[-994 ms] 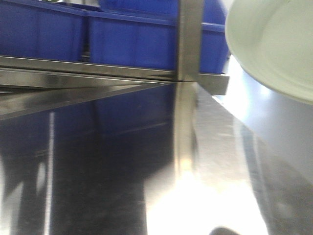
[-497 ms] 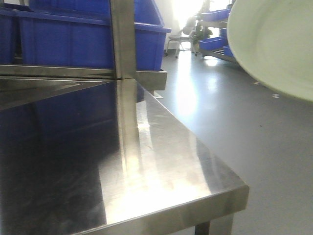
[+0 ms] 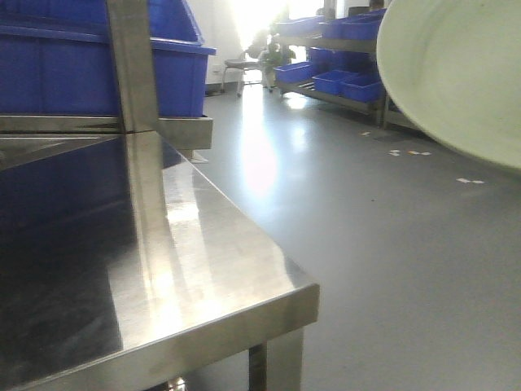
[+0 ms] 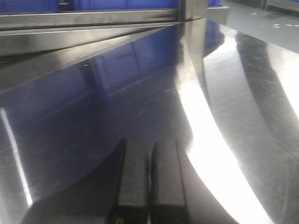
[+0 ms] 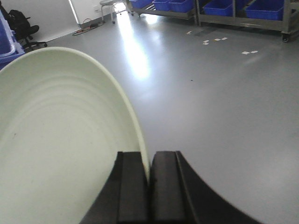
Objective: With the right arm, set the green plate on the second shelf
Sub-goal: 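Hold the plate raised in the right gripper while the base turns away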
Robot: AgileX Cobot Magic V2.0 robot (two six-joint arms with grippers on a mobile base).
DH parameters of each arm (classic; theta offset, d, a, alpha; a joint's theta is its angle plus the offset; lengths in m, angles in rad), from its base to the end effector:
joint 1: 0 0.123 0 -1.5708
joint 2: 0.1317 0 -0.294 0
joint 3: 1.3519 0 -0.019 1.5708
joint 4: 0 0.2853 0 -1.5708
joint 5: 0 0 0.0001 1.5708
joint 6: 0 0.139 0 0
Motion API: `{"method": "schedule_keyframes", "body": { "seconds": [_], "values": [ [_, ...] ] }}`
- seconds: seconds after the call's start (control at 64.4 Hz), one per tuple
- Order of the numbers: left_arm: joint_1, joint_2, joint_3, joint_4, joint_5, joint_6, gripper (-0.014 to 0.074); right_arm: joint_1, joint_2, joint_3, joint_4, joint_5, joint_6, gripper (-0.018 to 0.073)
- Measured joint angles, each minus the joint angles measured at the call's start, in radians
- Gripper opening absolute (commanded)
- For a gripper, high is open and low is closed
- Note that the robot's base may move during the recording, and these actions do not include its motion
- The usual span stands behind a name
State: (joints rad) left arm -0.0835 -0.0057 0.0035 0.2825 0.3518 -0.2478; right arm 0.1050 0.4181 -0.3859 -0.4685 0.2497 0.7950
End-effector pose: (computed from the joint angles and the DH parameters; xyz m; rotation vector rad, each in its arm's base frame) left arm 0.1255 0.0029 0.1701 0.0245 1.8192 0.0414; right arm 0.1700 0.0023 0.2880 0.2851 1.7205 0.2287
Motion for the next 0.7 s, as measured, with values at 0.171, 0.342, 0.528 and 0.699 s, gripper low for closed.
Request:
{"method": "schedule_keyframes", "body": {
  "seconds": [0.171,0.342,0.528,0.699],
  "values": [
    [0.0,0.0,0.0,0.0,0.0,0.0,0.0125,0.0,0.0,0.0,0.0,0.0,0.0,0.0056],
    [0.0,0.0,0.0,0.0,0.0,0.0,0.0125,0.0,0.0,0.0,0.0,0.0,0.0,0.0056],
    [0.0,0.0,0.0,0.0,0.0,0.0,0.0125,0.0,0.0,0.0,0.0,0.0,0.0,0.0056],
    [0.0,0.0,0.0,0.0,0.0,0.0,0.0125,0.0,0.0,0.0,0.0,0.0,0.0,0.0056]
  ]
}}
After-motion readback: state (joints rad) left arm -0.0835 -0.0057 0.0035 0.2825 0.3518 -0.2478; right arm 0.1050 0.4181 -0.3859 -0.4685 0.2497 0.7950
